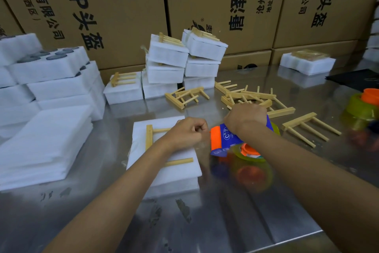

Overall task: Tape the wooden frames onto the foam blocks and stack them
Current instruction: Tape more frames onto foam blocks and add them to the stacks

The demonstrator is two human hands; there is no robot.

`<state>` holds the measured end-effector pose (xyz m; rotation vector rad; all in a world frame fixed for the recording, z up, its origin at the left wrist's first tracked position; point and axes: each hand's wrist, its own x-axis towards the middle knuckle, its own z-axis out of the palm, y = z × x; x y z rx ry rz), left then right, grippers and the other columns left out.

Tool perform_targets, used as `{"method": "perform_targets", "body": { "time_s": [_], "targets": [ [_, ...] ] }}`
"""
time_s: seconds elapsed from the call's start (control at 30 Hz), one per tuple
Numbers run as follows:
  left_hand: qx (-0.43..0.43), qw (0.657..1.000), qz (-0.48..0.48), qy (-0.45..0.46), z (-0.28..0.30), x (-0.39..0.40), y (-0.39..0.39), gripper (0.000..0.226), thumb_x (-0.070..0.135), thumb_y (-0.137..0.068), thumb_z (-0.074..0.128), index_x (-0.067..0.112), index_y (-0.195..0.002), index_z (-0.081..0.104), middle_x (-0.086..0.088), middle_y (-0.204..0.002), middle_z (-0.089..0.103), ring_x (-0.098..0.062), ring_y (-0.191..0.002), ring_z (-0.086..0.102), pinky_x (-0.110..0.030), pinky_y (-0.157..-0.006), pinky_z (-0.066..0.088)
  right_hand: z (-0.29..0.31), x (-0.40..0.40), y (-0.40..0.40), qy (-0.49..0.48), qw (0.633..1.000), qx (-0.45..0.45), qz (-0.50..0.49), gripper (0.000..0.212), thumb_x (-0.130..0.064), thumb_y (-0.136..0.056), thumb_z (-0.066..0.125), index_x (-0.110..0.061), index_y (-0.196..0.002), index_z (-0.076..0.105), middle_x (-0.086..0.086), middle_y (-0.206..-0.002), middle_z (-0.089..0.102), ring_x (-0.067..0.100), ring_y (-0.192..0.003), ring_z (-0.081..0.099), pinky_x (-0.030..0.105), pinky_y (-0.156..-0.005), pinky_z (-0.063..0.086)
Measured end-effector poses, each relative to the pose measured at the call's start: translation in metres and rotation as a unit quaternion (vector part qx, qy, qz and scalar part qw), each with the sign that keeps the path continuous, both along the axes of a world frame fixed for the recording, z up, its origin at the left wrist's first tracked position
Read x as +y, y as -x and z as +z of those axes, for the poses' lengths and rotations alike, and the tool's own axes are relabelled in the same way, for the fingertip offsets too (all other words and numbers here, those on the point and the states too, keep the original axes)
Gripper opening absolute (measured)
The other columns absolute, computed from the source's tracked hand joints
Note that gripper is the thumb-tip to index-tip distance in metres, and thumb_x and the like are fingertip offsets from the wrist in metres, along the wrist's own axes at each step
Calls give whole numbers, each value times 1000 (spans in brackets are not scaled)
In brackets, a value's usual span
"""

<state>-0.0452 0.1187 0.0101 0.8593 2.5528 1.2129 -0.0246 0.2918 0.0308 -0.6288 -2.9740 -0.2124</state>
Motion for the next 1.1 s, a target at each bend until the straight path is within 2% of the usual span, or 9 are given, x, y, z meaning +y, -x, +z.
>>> {"method": "perform_targets", "body": {
  "time_s": [0.1, 0.2, 0.37, 0.47, 0.57, 0.67, 0.9, 1.03, 1.1],
  "targets": [
    [-47, 994, 21, -93, 5, -6, 0, 18, 12, -91, 60, 16, -73, 62, 3, -67, 59, -7, -68, 54, -19, -68, 40, -1, -6, 2, -19, 1000, -18, 8, 21, -32, -97, 46, -17, -102, 60, 3, -96, 63, 22, -89, 55, 33, -74, 35],
    [-59, 995, 27, -78, 6, -5, 3, 14, 17, -92, 61, 14, -79, 63, 0, -73, 61, -14, -77, 54, -29, -77, 41, -3, -1, 0, 0, 999, 37, 12, 21, -30, -97, 45, -17, -83, 54, 3, -89, 63, 23, -82, 54, 33, -71, 35],
    [-89, 990, 25, -108, 9, -6, 5, 16, 15, -93, 57, 15, -77, 59, 5, -72, 60, -2, -69, 55, -12, -71, 41, -10, 24, -14, -8, 980, 200, -15, 38, -29, -101, 34, -14, -79, 60, 5, -65, 54, 29, -65, 52, 31, -64, 33],
    [-95, 986, 11, -135, 8, -8, 4, 11, 9, -93, 55, 10, -83, 60, 2, -74, 60, -5, -70, 57, -5, -67, 42, -19, 17, -25, -67, 985, 157, 8, 35, -30, -101, 34, -15, -87, 64, 4, -65, 54, 25, -60, 53, 27, -59, 29],
    [-92, 986, 0, -141, 9, -8, 4, 10, 6, -92, 53, 6, -86, 61, -3, -77, 60, -8, -71, 57, -10, -72, 45, -19, 4, -31, -86, 991, 103, 24, 34, -28, -99, 38, -16, -76, 60, 0, -60, 45, 25, -67, 53, 28, -57, 32],
    [-85, 987, -4, -139, 9, -7, 3, 11, 4, -92, 52, 5, -86, 62, -4, -76, 60, -9, -71, 57, -15, -74, 46, -31, 0, -40, -55, 992, 112, 25, 42, -31, -101, 34, -19, -63, 46, -1, -57, 39, 23, -65, 50, 27, -51, 26],
    [-81, 988, -1, -133, 9, -8, 0, 12, 6, -90, 52, 9, -81, 61, -8, -78, 61, -14, -76, 57, -25, -82, 45, -40, 9, -49, -19, 988, 149, -24, 63, -54, -100, 29, -15, -56, 50, 1, -53, 48, 15, -45, 37, 25, -46, 20],
    [-89, 986, 2, -140, 9, -8, 1, 11, 6, -89, 54, 8, -82, 61, -8, -79, 60, -14, -76, 57, -23, -81, 46, -22, 16, -43, 10, 992, 114, -45, 49, -47, -100, 36, -15, -66, 48, 2, -63, 49, 20, -59, 49, 28, -53, 32],
    [-91, 986, 2, -142, 9, -8, 2, 11, 6, -90, 53, 8, -83, 62, -6, -79, 61, -12, -75, 59, -19, -79, 46, -10, 14, -43, -1, 987, 159, -2, 33, -38, -97, 45, -14, -75, 48, 3, -70, 53, 24, -68, 51, 30, -58, 34]
  ]
}}
